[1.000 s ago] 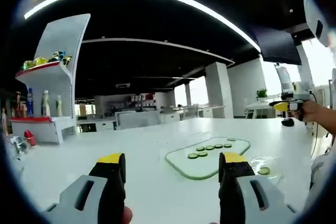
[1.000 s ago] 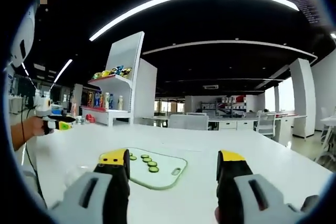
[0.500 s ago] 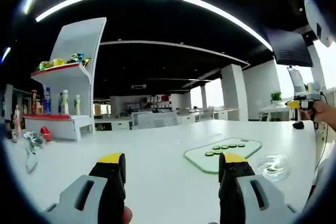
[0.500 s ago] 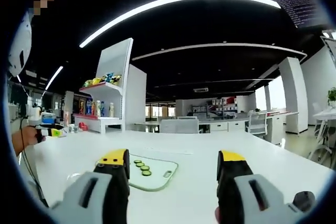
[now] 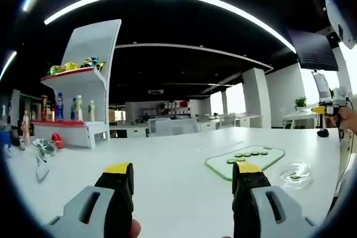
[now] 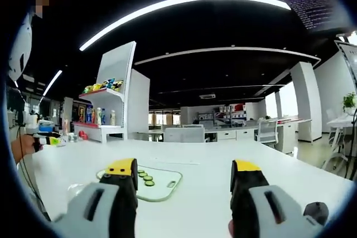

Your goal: Open the petri dish lid, add cucumber slices into the petri dish, and close the lid

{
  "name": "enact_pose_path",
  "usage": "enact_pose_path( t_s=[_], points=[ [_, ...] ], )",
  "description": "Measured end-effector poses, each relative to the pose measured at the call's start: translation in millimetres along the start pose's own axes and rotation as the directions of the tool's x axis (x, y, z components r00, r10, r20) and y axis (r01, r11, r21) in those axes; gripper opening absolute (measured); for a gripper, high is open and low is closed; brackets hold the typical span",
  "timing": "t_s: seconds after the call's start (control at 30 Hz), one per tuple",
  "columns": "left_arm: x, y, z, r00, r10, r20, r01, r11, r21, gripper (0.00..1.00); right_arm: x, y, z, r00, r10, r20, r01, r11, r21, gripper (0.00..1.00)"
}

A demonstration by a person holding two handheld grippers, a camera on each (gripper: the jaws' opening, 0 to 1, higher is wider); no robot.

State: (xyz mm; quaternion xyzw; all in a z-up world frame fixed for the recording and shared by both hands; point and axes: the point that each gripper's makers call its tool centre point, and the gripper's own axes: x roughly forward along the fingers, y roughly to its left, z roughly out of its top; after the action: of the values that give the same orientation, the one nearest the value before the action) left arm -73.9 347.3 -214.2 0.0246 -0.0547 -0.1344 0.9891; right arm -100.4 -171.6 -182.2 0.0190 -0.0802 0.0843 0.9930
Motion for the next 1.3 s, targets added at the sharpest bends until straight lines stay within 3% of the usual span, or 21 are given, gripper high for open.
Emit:
enact_pose_path(
  t_s=[0.63, 1.3],
  points=[
    [-16, 7.7, 2.4, 0.999, 0.032, -0.001, -0.032, 0.999, 0.015, 0.72, -42, -30, -3.4, 0.993, -0.103, -0.051, 0.100, 0.994, -0.052, 0.69],
    [-13, -0.4, 16.0, 1.000, 0.019, 0.021, -0.019, 1.000, 0.020, 0.72, -43, -32, 6.1, 0.993, -0.121, -0.017, 0.120, 0.991, -0.053, 0.69]
  ],
)
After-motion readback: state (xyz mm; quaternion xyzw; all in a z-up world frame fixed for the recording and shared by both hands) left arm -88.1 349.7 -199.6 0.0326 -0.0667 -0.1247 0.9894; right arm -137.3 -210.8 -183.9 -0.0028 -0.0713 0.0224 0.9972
